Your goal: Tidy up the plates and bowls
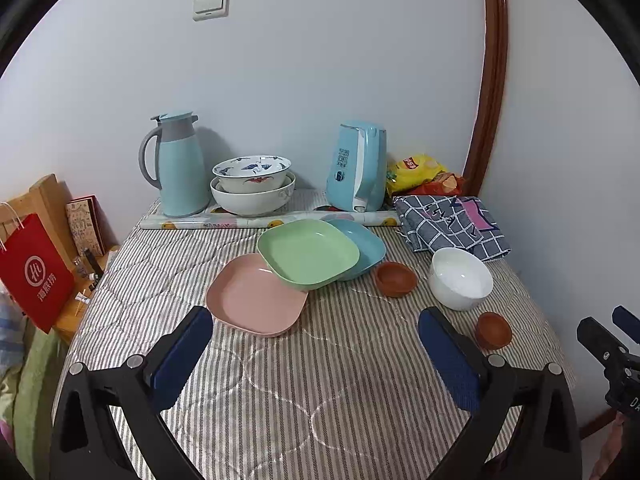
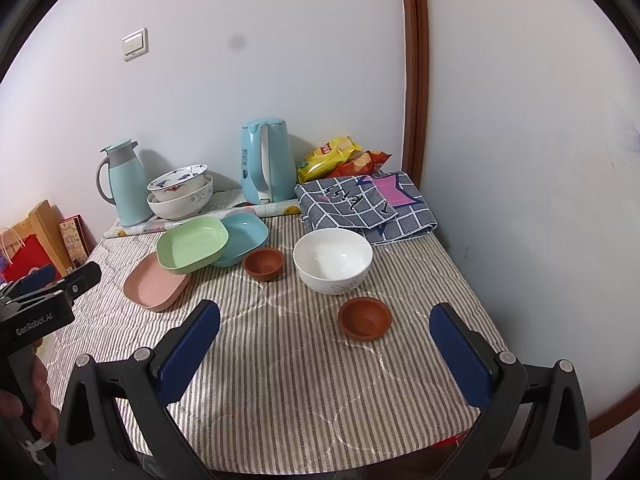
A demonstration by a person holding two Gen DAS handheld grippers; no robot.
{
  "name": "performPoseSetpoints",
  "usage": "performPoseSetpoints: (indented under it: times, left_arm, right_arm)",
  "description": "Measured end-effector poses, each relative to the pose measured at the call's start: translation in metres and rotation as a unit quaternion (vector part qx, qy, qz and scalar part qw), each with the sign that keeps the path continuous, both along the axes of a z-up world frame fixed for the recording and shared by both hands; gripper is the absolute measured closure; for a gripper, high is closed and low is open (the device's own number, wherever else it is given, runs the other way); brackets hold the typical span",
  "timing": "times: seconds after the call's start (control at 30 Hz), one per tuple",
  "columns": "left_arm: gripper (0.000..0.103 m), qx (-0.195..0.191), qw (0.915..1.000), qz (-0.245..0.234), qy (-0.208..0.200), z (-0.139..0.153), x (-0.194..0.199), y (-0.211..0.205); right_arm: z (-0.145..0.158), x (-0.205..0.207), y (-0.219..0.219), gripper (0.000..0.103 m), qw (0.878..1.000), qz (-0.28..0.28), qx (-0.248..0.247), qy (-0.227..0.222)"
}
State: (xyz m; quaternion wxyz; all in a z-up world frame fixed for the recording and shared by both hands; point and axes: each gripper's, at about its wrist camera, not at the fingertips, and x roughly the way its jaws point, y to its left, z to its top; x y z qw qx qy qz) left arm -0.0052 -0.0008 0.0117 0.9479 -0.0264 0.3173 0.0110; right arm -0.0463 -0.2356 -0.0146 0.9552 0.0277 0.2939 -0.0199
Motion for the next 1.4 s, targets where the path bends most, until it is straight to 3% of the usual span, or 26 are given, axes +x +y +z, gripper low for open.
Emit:
performPoseSetpoints:
  times: [1.4]
  left_arm:
    - [0.0,0.0,1.0,-0.003,-0.001,0.0013,-0.0037,-0.0035]
  right_arm:
    - [0.0043,-0.0018,0.0003,0.0,1.0,0.006,0.015,-0.003]
